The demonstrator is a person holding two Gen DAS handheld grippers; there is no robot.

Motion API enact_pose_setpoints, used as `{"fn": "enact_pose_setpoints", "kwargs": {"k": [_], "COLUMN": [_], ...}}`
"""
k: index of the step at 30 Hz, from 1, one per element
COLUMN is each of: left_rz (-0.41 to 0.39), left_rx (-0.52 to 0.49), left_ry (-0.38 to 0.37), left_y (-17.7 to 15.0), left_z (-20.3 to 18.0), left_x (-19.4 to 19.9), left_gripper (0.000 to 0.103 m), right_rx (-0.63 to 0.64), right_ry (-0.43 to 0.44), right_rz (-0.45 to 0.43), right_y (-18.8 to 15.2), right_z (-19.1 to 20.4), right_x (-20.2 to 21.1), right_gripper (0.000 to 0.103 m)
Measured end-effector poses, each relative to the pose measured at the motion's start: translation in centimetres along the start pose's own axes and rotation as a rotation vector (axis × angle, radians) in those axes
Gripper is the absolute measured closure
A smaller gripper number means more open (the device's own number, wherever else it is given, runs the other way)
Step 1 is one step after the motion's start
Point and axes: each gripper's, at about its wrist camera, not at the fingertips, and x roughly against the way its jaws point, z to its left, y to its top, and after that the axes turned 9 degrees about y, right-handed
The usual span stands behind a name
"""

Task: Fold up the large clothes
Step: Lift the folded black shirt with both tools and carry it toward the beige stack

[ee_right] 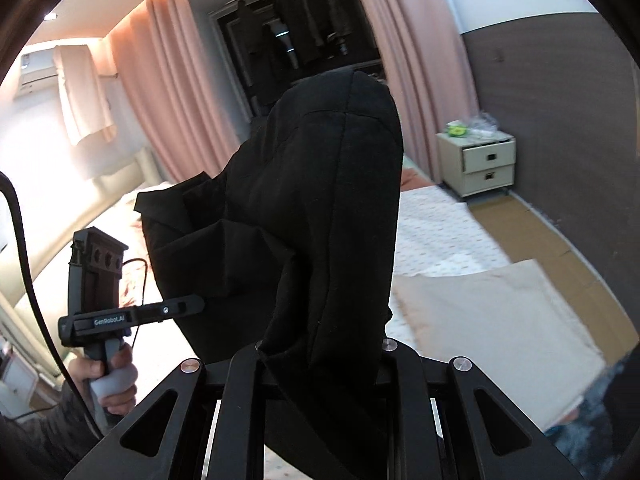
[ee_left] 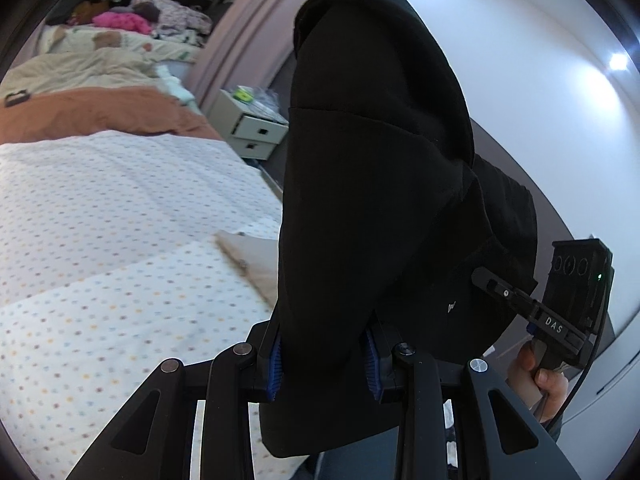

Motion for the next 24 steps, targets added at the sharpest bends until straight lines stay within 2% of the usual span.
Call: {"fn": "enact_pose_setpoints", "kwargs": {"k": [6,16,21,24], "left_rz": [0.045,0.122,0.157,0.181], "left_rx": [-0.024,-0.071,-0.072,-0.063], "left_ry": [-0.062,-0.173,-0.22,-0.23], "left_y": [1.1,2.2,2.4,2.0], "left_z": [-3.4,-8.8,-10.2,-11.0], "left_x": [-3.8,-9.4,-11.5,-12.8], "left_gripper": [0.069,0.069,0.069,0.069], "right_rx": [-0.006,-0.013,-0.008,0.0], "right_ry": [-0.088,-0.263,-0.328,-0.359], "right_rz": [-0.018,-0.04,-0.025,-0.003], "right_y": [0.5,0.9,1.6,2.5], "right_z": [-2.4,-4.1,-4.4,-4.7], "right_x": [3.5,8.3,9.0,8.0], "right_gripper": [0.085,0.085,0.085,0.085]}}
